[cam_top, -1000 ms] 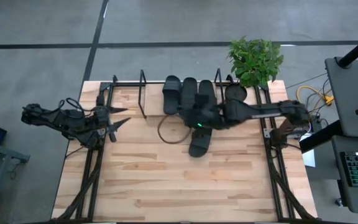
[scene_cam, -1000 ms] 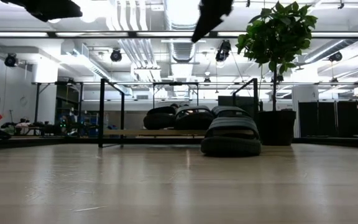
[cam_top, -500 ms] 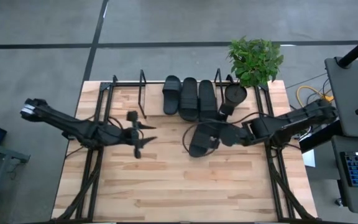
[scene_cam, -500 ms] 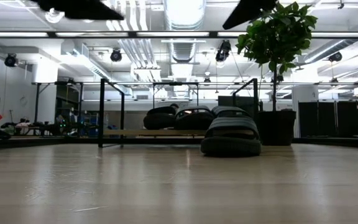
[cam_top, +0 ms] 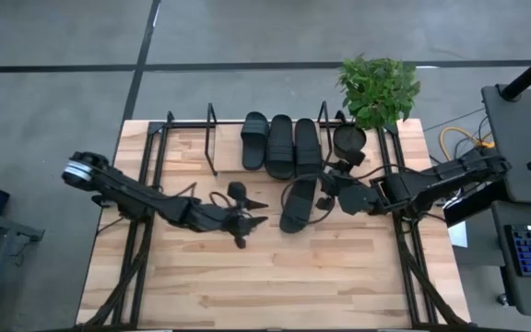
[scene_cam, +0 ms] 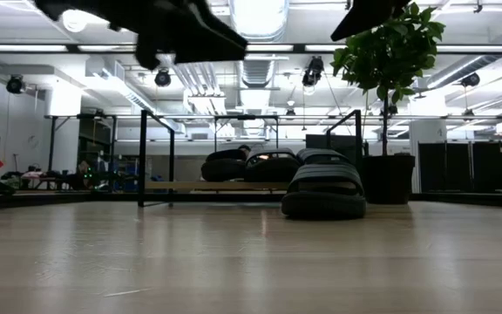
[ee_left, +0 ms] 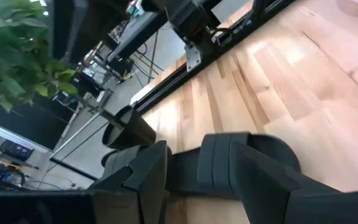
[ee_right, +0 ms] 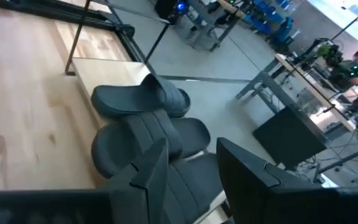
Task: Pick and place slides into the shelf
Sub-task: Put the black slides on the shelf
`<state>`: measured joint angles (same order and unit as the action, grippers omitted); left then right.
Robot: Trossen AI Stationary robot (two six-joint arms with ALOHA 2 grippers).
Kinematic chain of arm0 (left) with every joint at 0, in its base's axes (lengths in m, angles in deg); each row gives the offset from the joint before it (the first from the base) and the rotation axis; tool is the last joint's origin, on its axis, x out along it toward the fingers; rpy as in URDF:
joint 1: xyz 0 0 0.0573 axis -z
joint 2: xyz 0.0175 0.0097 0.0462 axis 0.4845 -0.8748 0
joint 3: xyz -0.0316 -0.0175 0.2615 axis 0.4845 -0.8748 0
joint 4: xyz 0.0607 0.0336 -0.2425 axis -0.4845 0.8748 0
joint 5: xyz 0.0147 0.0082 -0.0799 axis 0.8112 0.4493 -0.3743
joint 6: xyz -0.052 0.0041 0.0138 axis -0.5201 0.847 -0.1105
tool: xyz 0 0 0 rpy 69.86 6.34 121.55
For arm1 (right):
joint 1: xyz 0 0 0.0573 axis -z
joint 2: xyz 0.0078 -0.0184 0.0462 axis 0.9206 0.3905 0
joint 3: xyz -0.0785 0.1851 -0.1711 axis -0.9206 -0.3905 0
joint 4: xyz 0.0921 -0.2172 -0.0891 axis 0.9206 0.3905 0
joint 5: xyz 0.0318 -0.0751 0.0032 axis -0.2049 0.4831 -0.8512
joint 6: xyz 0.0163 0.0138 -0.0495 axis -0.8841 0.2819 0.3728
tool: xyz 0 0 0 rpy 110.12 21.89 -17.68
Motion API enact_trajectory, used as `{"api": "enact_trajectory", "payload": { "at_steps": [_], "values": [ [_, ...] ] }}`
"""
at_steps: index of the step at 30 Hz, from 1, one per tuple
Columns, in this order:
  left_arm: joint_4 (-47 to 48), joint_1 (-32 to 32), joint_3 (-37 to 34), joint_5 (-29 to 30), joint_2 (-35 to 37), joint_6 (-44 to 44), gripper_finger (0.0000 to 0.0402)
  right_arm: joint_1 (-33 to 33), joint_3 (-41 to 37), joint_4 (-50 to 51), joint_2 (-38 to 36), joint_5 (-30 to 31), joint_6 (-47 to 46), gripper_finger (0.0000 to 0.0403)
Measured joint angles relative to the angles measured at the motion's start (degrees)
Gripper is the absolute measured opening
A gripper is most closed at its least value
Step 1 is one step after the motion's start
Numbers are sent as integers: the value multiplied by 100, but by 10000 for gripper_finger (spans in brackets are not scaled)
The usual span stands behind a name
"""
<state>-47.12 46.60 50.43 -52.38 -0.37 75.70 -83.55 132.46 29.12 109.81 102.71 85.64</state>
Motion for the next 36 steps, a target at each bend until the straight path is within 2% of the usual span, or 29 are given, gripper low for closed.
{"api": "enact_trajectory", "payload": {
  "at_steps": [5, 8, 11, 15, 20, 24, 28, 31, 36],
  "values": [
    [-13, -26, 504, 14, -770, 18, 162, 0, 0, 23, -94, 64, 47, 129],
    [-5, -25, 688, 497, -1017, 125, 162, -4, 0, 42, -136, 19, 51, 129],
    [18, 19, 617, 1031, -920, 381, 162, -36, -50, 74, -133, -398, 62, 129],
    [400, 38, 345, 1024, -330, 6, 162, -149, -376, -40, -18, -978, -124, 127],
    [652, 37, -122, 1025, 575, -339, 162, -542, -933, -822, 451, -1026, -78, 128],
    [648, 62, -491, 1008, 1300, -478, 162, -764, -1035, -1396, 1165, -1039, -2, 126],
    [707, 62, -851, 1004, 1948, -661, 162, -902, -781, -1468, 2022, -974, -211, 125],
    [770, 75, -1075, 1008, 2401, -798, 162, -1033, -449, -1413, 2643, -638, -262, 125],
    [781, 77, -1399, 1000, 2939, -988, 162, -1258, 234, -813, 3442, -228, -170, 127]
  ]
}}
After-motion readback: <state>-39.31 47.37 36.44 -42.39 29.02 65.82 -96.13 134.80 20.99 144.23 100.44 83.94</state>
